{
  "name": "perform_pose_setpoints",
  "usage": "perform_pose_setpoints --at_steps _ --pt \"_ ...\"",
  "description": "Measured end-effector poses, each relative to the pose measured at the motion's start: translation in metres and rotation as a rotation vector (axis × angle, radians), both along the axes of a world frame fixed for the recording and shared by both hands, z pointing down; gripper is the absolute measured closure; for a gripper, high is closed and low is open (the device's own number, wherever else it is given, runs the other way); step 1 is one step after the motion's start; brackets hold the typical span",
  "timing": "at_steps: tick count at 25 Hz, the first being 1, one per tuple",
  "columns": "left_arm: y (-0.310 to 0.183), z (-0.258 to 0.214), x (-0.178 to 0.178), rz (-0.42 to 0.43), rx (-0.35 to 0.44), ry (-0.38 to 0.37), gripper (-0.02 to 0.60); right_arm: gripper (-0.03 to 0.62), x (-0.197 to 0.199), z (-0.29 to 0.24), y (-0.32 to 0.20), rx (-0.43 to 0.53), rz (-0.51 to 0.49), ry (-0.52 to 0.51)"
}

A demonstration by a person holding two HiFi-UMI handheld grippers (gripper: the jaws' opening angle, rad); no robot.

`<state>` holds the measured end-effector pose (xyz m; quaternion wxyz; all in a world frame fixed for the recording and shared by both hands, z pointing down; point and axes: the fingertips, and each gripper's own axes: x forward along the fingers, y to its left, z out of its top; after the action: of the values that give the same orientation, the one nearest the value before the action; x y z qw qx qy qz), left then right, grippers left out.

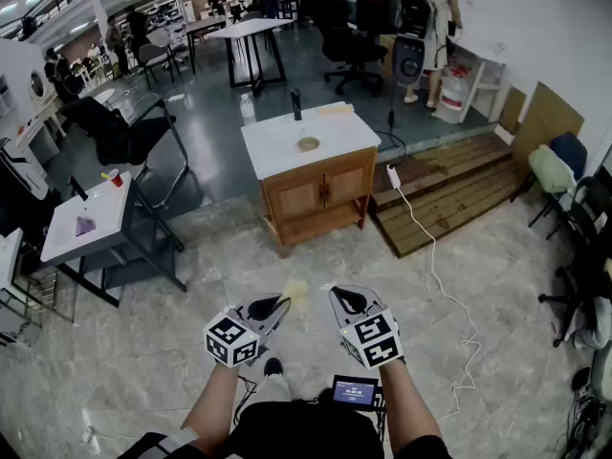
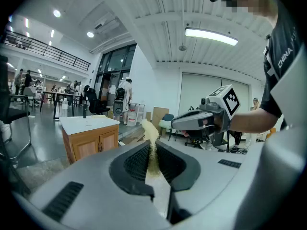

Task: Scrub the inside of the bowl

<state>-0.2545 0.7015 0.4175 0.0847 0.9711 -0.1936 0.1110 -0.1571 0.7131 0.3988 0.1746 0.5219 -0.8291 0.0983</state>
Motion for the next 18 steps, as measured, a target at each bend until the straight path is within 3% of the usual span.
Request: perform_pose_setpoints --at_steps 18 --pt "0.0040 -0.0021 -0.0010 -0.007 -0.014 0.007 0.555 0.585 -0.0016 -0.0035 0.0041 0.006 -0.020 -0.013"
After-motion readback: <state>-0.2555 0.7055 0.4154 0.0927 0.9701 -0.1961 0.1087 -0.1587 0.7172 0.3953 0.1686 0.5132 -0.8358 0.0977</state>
